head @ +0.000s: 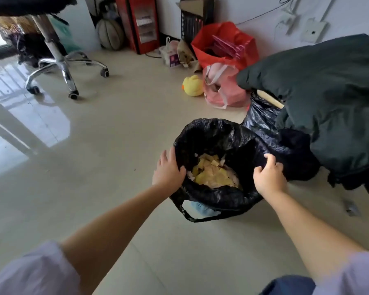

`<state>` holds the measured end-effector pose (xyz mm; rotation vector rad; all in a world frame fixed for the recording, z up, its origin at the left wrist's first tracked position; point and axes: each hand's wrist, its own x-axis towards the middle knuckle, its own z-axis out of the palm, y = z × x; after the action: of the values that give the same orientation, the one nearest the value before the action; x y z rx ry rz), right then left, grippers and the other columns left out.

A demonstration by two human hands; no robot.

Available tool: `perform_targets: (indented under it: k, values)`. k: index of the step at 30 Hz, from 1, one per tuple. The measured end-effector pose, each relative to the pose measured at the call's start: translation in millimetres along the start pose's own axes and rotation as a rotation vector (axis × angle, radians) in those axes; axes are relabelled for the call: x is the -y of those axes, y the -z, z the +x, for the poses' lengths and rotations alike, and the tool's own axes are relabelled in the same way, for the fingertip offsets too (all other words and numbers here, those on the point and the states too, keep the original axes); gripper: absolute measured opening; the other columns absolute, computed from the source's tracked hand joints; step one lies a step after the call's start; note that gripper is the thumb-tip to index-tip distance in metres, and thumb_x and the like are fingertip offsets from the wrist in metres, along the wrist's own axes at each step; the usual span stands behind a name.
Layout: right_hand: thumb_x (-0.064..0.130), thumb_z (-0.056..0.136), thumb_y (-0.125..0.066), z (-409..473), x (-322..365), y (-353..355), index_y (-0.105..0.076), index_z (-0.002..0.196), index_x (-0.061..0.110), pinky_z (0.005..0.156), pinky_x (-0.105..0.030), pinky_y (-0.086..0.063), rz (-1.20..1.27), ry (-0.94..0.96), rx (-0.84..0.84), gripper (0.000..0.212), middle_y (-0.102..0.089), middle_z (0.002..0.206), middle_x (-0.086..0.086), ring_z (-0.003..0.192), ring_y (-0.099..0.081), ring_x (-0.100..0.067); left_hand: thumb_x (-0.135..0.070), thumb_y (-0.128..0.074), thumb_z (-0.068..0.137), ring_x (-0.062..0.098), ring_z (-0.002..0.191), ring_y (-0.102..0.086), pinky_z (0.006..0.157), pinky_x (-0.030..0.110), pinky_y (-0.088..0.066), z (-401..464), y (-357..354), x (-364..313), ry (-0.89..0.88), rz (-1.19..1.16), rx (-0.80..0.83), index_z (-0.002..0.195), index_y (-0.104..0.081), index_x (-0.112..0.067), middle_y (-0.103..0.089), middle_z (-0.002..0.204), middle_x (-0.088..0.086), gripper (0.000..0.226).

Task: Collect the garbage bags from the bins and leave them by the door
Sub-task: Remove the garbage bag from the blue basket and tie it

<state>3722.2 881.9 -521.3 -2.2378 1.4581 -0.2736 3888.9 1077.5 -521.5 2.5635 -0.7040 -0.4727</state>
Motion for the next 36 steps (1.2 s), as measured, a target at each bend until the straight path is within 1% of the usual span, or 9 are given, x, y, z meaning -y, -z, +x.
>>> perform_targets:
  k: [3, 8, 12, 16, 20, 25, 30, 32, 36]
  values:
    - [0.010, 0.095, -0.038, 11, 14, -3, -0.025, 0.144, 0.017, 0.070, -0.035, -0.036, 0.054, -0.040, -0.018, 0.051, -0.041, 0.137, -0.022, 0.100, -0.057, -0.042, -0.028, -0.046, 0.091, 0.031, 0.104, -0.060, 0.085, 0.038, -0.053, 16, 1, 12, 0.274, -0.473, 0.070, 0.136, -0.038, -0.007, -0.057, 0.120, 0.014, 0.051]
    - [0.013, 0.097, -0.037, -7, 52, -9, -0.023, 0.145, 0.007, 0.082, -0.038, -0.040, 0.164, -0.127, 0.147, 0.051, -0.042, 0.142, -0.019, 0.120, -0.049, -0.037, -0.030, -0.045, 0.091, 0.023, 0.074, -0.056, 0.061, 0.030, -0.044, 13, 26, 54, 0.303, -0.410, 0.003, 0.095, -0.055, -0.007, -0.057, 0.083, 0.009, 0.026]
    - [0.035, 0.096, -0.042, -7, 79, -27, -0.040, 0.131, 0.008, 0.077, -0.039, -0.054, 0.452, -0.241, 0.474, 0.045, -0.055, 0.119, -0.014, 0.102, -0.058, -0.032, -0.030, -0.045, 0.093, 0.026, 0.071, -0.054, 0.058, 0.029, -0.039, 33, 55, 99, 0.290, -0.400, -0.166, 0.086, -0.057, -0.005, -0.056, 0.075, 0.009, 0.028]
    - [0.051, 0.092, -0.050, -25, 95, -50, -0.056, 0.097, 0.014, 0.045, -0.021, -0.052, 0.616, -0.262, 0.821, 0.037, -0.058, 0.082, -0.004, 0.068, -0.058, -0.015, -0.036, -0.043, 0.095, 0.023, 0.071, -0.053, 0.061, 0.029, -0.039, 34, 75, 134, 0.418, -0.665, -0.289, 0.083, -0.057, -0.006, -0.054, 0.079, 0.012, 0.036]
    - [0.058, 0.087, -0.052, -35, 98, -61, -0.061, 0.095, 0.016, 0.041, -0.018, -0.049, 0.552, -0.184, 0.967, 0.044, -0.066, 0.082, -0.002, 0.068, -0.064, -0.013, -0.045, -0.040, 0.097, 0.026, 0.086, -0.058, 0.077, 0.031, -0.044, 19, 93, 159, 0.468, -0.676, -0.172, 0.097, -0.060, -0.007, -0.061, 0.087, 0.009, 0.043]
    - [0.055, 0.089, -0.051, -28, 98, -61, -0.063, 0.100, 0.019, 0.062, -0.029, -0.055, 0.658, -0.160, 0.892, 0.040, -0.068, 0.095, -0.005, 0.080, -0.066, -0.020, -0.063, -0.034, 0.092, 0.031, 0.098, -0.063, 0.092, 0.033, -0.047, 10, 102, 174, 0.422, -0.331, -0.012, 0.101, -0.067, -0.002, -0.066, 0.100, 0.014, 0.070]
    - [0.028, 0.094, -0.055, -29, 99, -62, -0.064, 0.094, 0.015, 0.068, -0.034, -0.052, 0.951, -0.240, 0.753, 0.015, -0.066, 0.090, -0.006, 0.079, -0.061, -0.019, -0.054, -0.041, 0.094, 0.032, 0.088, -0.057, 0.077, 0.030, -0.041, 11, 121, 158, 0.375, 0.085, 0.038, 0.102, -0.062, 0.004, -0.059, 0.092, 0.016, 0.063]
    - [0.026, 0.093, -0.056, -32, 100, -62, -0.063, 0.091, 0.016, 0.067, -0.034, -0.051, 0.992, -0.275, 0.763, 0.012, -0.066, 0.087, -0.004, 0.077, -0.060, -0.018, -0.048, -0.050, 0.092, 0.029, 0.080, -0.054, 0.070, 0.029, -0.041, 13, 132, 157, 0.365, 0.079, 0.074, 0.100, -0.061, 0.003, -0.063, 0.095, 0.018, 0.053]
    - [0.030, 0.094, -0.051, -33, 94, -61, -0.059, 0.083, 0.019, 0.059, -0.028, -0.051, 1.089, -0.347, 0.750, 0.017, -0.062, 0.075, 0.000, 0.069, -0.057, -0.015, -0.046, -0.064, 0.085, 0.022, 0.070, -0.063, 0.060, 0.028, -0.055, 6, 148, 160, 0.421, -0.391, 0.210, 0.101, -0.065, 0.000, -0.067, 0.087, 0.010, 0.049]
